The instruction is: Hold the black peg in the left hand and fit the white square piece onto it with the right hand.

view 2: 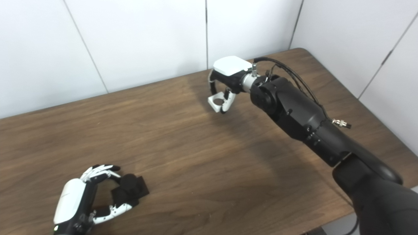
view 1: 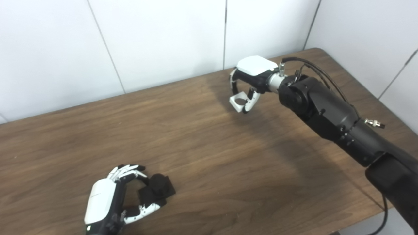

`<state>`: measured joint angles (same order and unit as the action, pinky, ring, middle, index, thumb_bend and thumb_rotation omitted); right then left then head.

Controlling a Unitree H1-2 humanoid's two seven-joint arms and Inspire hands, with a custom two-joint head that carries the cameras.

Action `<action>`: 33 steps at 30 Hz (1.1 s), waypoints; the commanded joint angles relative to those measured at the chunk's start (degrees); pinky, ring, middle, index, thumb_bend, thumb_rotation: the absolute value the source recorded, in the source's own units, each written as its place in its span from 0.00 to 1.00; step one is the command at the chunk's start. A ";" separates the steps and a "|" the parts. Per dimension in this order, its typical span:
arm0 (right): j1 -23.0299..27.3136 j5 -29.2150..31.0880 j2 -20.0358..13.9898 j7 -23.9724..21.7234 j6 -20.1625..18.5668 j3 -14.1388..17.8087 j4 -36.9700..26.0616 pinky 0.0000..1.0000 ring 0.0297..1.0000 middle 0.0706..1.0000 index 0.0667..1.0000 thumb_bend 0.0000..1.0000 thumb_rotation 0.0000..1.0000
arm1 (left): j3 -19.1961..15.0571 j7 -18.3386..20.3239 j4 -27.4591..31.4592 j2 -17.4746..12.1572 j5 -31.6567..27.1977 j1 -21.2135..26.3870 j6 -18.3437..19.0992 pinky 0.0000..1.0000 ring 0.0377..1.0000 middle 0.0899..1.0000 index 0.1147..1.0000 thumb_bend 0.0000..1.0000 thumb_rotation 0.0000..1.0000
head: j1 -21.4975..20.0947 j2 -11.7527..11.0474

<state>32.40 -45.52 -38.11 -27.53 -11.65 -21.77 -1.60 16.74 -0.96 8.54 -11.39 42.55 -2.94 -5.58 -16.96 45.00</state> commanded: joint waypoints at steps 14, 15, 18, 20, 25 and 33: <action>-0.97 1.60 2.36 -7.41 2.90 2.05 -16.13 1.00 0.94 0.81 0.45 0.52 0.13 | 3.28 0.57 -0.54 2.28 4.18 0.20 2.88 0.93 0.83 0.76 0.42 0.52 0.05 | 12.03 0.64; -1.11 1.77 2.44 -7.69 3.01 2.24 -16.50 1.00 0.94 0.81 0.45 0.52 0.13 | 3.49 0.57 -0.56 2.44 4.34 0.24 3.11 0.93 0.83 0.76 0.42 0.52 0.05 | 12.48 0.62; -1.87 2.38 3.24 -8.57 3.51 2.58 -18.79 1.00 0.94 0.81 0.45 0.52 0.13 | 4.04 0.19 -1.10 2.99 5.00 0.41 3.66 0.94 0.84 0.76 0.42 0.52 0.05 | 14.32 0.60; -2.30 2.87 3.66 -8.57 4.34 2.72 -19.67 1.00 0.93 0.81 0.45 0.52 0.13 | 4.35 0.30 -1.22 3.27 5.27 0.51 4.14 0.94 0.84 0.76 0.42 0.52 0.05 | 15.11 0.63; -2.46 3.28 5.17 -9.26 6.04 2.15 -21.80 0.97 0.92 0.80 0.45 0.52 0.13 | 5.06 0.58 -1.26 3.78 5.58 0.73 5.32 0.95 0.86 0.77 0.42 0.52 0.05 | 16.11 0.71; -1.70 2.80 8.97 -12.31 5.96 1.26 -24.73 1.00 0.93 0.81 0.45 0.52 0.13 | 5.85 -0.81 -2.38 4.19 6.00 1.15 5.20 0.95 0.85 0.76 0.42 0.52 0.05 | 17.16 0.70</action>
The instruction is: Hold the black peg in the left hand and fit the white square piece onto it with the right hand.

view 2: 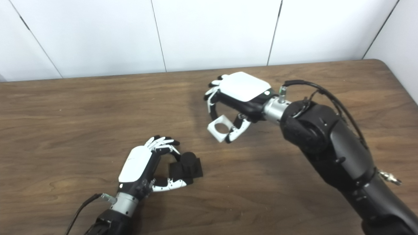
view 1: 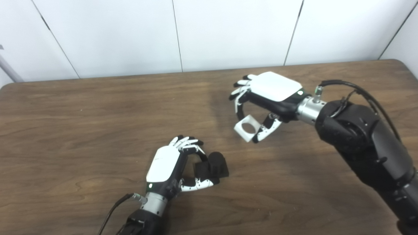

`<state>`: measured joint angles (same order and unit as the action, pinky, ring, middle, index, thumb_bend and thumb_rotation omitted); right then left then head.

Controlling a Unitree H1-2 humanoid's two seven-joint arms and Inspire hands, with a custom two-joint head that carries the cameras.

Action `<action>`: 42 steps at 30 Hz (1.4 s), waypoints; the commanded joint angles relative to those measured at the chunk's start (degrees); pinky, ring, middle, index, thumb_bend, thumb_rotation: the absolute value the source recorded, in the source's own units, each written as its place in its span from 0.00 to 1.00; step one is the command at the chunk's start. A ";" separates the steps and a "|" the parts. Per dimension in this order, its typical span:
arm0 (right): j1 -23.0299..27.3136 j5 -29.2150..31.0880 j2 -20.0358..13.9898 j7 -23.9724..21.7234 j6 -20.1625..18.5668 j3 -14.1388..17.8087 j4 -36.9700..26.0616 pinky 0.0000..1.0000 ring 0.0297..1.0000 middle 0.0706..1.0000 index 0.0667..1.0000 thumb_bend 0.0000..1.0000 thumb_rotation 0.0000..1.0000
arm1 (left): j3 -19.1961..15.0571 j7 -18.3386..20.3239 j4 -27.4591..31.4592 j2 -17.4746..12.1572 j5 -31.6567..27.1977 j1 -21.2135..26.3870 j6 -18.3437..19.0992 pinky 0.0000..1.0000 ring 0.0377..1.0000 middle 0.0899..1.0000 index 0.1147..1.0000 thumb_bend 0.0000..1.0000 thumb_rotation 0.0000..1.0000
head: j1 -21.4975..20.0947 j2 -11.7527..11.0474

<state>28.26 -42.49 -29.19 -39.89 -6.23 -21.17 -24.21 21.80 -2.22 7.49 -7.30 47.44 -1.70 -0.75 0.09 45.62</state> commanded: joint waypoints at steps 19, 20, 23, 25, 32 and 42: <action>3.98 -1.27 5.97 -4.18 1.10 -0.01 -6.59 1.00 0.94 0.80 0.45 0.53 0.13 | 1.59 -0.70 -2.63 0.14 1.33 0.57 0.13 0.94 0.85 0.76 0.42 0.52 0.05 | 0.51 0.20; 4.01 -1.24 6.02 -4.67 0.93 -0.03 -6.85 1.00 0.94 0.80 0.45 0.53 0.13 | 1.65 -0.73 -2.69 0.14 1.34 0.61 0.18 0.94 0.85 0.76 0.42 0.52 0.05 | 0.58 0.25; 3.78 -0.96 5.64 -5.69 0.96 0.22 -7.32 0.99 0.93 0.79 0.45 0.53 0.13 | 1.80 -0.74 -2.74 0.18 1.44 0.66 0.33 0.94 0.85 0.76 0.42 0.52 0.05 | 0.69 0.37; 3.65 -0.95 5.17 -6.31 1.20 0.34 -7.52 0.98 0.93 0.79 0.44 0.53 0.14 | 1.94 -0.53 -2.60 0.21 1.64 0.69 0.64 0.94 0.85 0.77 0.42 0.52 0.05 | 0.70 0.50; 3.42 -0.16 4.05 -9.43 0.74 0.78 -8.85 0.97 0.93 0.79 0.45 0.52 0.13 | 1.97 -1.00 -3.07 0.11 1.04 0.86 0.02 0.94 0.85 0.76 0.42 0.52 0.05 | 0.43 0.73; 1.73 0.16 4.03 -8.60 2.21 0.84 -7.29 0.96 0.93 0.80 0.45 0.52 0.13 | 2.05 -0.38 -2.61 0.34 0.99 0.96 0.62 0.95 0.85 0.76 0.42 0.52 0.05 | 0.31 0.81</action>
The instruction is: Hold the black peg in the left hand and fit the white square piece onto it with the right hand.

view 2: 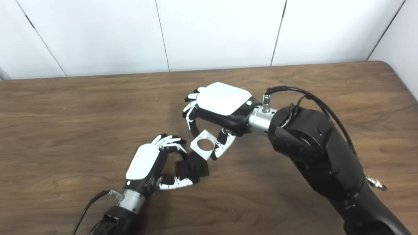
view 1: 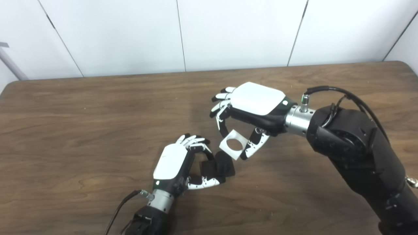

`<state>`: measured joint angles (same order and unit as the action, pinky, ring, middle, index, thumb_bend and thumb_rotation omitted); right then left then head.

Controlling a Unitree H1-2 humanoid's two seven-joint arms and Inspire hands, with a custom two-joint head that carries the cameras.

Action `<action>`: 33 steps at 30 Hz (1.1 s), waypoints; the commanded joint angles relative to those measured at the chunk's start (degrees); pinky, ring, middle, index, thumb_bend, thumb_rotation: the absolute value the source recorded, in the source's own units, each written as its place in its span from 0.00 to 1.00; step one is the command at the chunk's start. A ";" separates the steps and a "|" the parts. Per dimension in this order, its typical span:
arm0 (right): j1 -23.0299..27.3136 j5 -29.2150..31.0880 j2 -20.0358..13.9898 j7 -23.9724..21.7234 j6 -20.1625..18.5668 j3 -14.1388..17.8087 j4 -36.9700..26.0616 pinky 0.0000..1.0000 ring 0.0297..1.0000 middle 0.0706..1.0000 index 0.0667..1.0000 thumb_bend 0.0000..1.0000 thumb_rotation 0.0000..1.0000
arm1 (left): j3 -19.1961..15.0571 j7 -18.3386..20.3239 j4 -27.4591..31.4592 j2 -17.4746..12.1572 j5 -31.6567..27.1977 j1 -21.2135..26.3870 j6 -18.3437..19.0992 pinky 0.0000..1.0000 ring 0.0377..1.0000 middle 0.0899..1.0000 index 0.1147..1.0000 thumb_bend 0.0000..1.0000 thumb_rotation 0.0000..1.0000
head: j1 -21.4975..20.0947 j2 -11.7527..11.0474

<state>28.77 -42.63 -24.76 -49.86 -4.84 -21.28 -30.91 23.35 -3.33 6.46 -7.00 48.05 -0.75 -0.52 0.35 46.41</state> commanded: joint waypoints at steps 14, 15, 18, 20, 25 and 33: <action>0.92 -0.50 1.62 1.15 0.74 -0.15 0.14 1.00 0.94 0.80 0.45 0.52 0.13 | 0.54 0.49 -1.40 0.45 0.78 0.29 0.98 0.94 0.84 0.76 0.42 0.52 0.05 | 0.23 0.11; 0.87 -0.63 1.75 1.37 0.96 -0.28 0.41 1.00 0.94 0.80 0.45 0.52 0.13 | 0.55 0.60 -1.33 0.47 0.82 0.29 1.12 0.94 0.84 0.76 0.42 0.52 0.05 | 0.23 0.11; 0.49 -1.13 2.11 1.97 1.62 -0.63 1.31 0.99 0.93 0.80 0.45 0.52 0.13 | 0.58 0.19 -1.67 0.55 0.78 0.34 0.90 0.94 0.84 0.76 0.42 0.52 0.05 | 0.34 -0.04; 0.30 -1.57 2.33 1.61 1.25 -0.84 1.46 1.00 0.94 0.80 0.45 0.52 0.13 | 0.63 0.06 -1.83 0.53 0.77 0.42 0.77 0.93 0.83 0.76 0.42 0.52 0.05 | 0.33 0.01; 0.01 -2.50 2.60 1.40 1.28 -1.25 1.60 1.00 0.95 0.81 0.45 0.52 0.13 | 0.85 0.51 -1.58 0.42 1.34 0.53 1.28 0.93 0.84 0.76 0.42 0.52 0.05 | 0.31 0.07; -0.43 -2.85 2.42 0.92 1.48 -1.45 1.79 1.00 0.95 0.81 0.45 0.52 0.13 | 0.91 0.19 -1.53 0.48 1.38 0.60 1.15 0.93 0.83 0.76 0.42 0.52 0.05 | 0.28 0.18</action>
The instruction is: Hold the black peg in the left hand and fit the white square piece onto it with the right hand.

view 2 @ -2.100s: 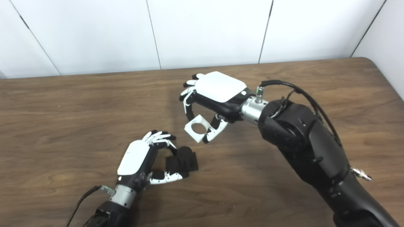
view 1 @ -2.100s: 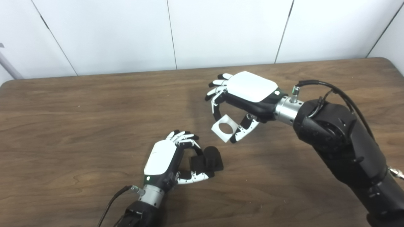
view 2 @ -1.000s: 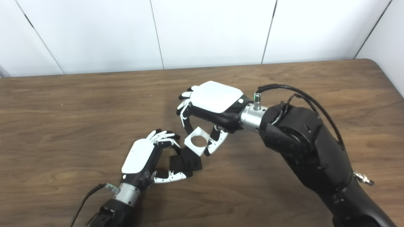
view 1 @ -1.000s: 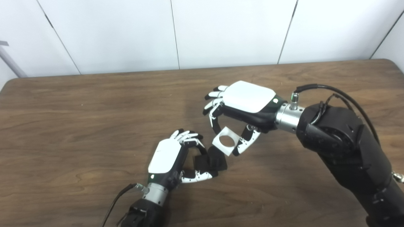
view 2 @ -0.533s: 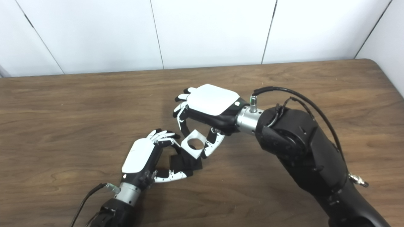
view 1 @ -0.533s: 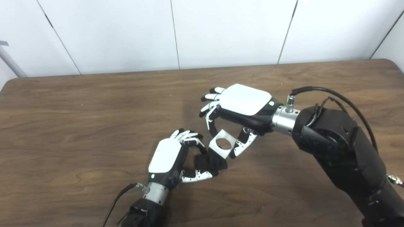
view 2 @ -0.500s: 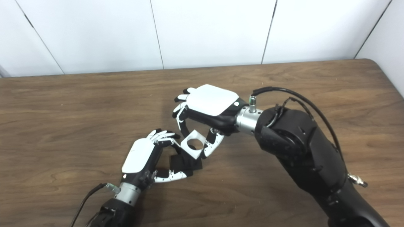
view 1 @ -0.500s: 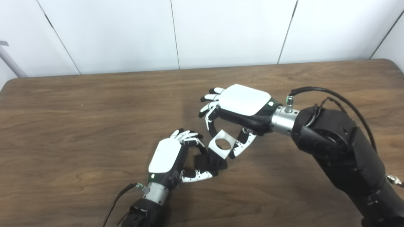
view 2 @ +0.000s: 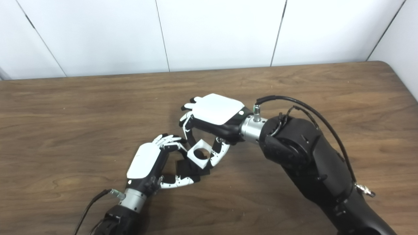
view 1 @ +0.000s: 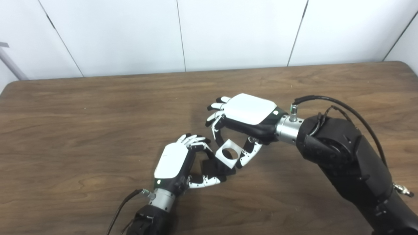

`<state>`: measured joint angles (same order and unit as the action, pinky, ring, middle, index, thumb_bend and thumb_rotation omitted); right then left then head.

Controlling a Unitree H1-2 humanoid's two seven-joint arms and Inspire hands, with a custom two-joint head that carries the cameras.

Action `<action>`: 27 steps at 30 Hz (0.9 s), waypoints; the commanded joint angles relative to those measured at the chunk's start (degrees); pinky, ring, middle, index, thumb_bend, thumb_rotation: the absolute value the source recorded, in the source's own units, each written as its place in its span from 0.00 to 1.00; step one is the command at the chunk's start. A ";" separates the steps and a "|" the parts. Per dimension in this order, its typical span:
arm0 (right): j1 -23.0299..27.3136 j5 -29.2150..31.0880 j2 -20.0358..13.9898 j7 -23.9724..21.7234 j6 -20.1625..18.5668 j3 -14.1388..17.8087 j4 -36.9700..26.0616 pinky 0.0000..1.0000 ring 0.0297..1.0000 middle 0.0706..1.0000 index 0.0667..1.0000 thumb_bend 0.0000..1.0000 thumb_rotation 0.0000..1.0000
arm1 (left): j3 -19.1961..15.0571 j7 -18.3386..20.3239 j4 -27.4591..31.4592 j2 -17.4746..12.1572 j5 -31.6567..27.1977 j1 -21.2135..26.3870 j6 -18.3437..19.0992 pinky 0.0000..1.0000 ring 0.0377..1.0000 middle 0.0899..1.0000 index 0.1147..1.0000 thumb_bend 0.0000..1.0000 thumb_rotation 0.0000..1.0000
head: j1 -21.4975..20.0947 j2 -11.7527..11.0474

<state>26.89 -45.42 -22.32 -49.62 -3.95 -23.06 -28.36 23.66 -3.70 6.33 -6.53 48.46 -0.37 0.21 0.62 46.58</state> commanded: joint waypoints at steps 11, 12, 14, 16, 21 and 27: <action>1.07 -0.05 0.67 1.33 0.49 0.18 -0.42 1.00 0.95 0.81 0.45 0.52 0.13 | 0.47 0.59 -1.69 0.03 0.64 0.32 0.33 0.93 0.83 0.76 0.42 0.52 0.05 | -0.27 0.05; 1.12 -0.18 0.75 1.38 0.52 0.13 -0.25 1.00 0.95 0.81 0.45 0.52 0.13 | 0.49 0.82 -1.58 0.01 0.67 0.35 0.48 0.93 0.84 0.76 0.42 0.52 0.05 | -0.27 0.05; 1.25 -0.32 0.89 1.22 0.37 0.11 -0.01 1.00 0.95 0.81 0.45 0.52 0.13 | 0.51 0.88 -1.56 0.04 0.57 0.39 0.45 0.93 0.84 0.76 0.42 0.52 0.05 | -0.38 0.08; 1.35 -0.35 0.94 1.16 0.32 0.16 0.19 1.00 0.96 0.81 0.45 0.52 0.13 | 0.55 0.70 -1.70 0.04 0.67 0.45 0.31 0.93 0.83 0.76 0.42 0.52 0.05 | -0.39 0.09; 1.60 -0.43 0.95 1.64 0.84 0.22 0.84 1.00 0.96 0.81 0.45 0.52 0.13 | 0.66 0.95 -1.58 0.12 0.84 0.55 0.59 0.93 0.83 0.76 0.42 0.52 0.05 | -0.40 0.00; 1.98 -0.73 1.15 2.23 1.31 0.08 1.57 1.00 0.95 0.81 0.45 0.52 0.13 | 0.62 1.27 -1.34 0.36 0.43 0.47 0.85 0.94 0.84 0.76 0.42 0.52 0.05 | -0.48 -0.08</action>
<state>26.70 -45.92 -21.31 -49.16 -3.81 -23.47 -26.60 23.75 -3.56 6.16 -6.31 48.50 -0.15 0.41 0.09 46.49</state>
